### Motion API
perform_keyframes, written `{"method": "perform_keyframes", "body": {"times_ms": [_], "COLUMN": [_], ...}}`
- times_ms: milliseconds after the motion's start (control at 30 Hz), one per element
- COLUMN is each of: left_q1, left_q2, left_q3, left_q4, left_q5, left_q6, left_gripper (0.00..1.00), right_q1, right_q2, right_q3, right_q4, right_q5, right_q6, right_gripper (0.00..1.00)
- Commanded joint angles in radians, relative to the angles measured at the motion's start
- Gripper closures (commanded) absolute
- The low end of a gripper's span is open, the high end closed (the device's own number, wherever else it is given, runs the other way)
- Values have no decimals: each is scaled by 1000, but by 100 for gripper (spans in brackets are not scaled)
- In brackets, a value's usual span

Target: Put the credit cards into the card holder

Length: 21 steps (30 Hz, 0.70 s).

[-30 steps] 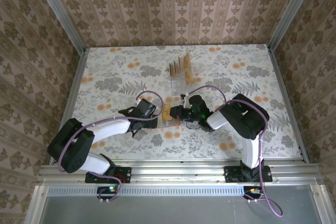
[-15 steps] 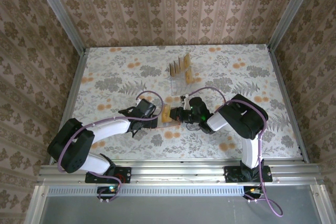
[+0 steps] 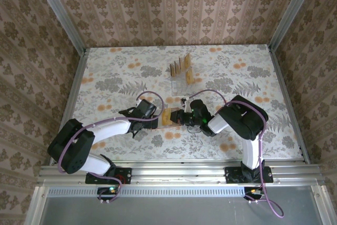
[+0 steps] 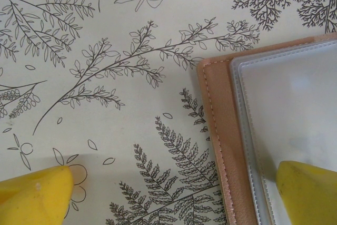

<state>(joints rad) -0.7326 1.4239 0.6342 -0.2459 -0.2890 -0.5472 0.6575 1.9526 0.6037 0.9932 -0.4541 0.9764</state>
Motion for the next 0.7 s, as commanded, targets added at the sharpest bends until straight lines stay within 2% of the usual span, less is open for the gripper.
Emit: {"method": "perform_keyframes", "body": {"times_ms": [0, 667], "left_q1": [-2, -3], "left_q2": [-3, -3], "left_q3": [-21, -16], "left_q4": [-44, -48], "left_q5": [-15, -17], "left_q6": [-7, -8], "left_gripper": [0, 0], "right_q1": [10, 14], "right_q2": [36, 56], "right_q3": [-26, -68], "right_q4": [-4, 19], "right_q5": [-10, -8], "right_q6": [6, 33], "right_gripper": [100, 100]}}
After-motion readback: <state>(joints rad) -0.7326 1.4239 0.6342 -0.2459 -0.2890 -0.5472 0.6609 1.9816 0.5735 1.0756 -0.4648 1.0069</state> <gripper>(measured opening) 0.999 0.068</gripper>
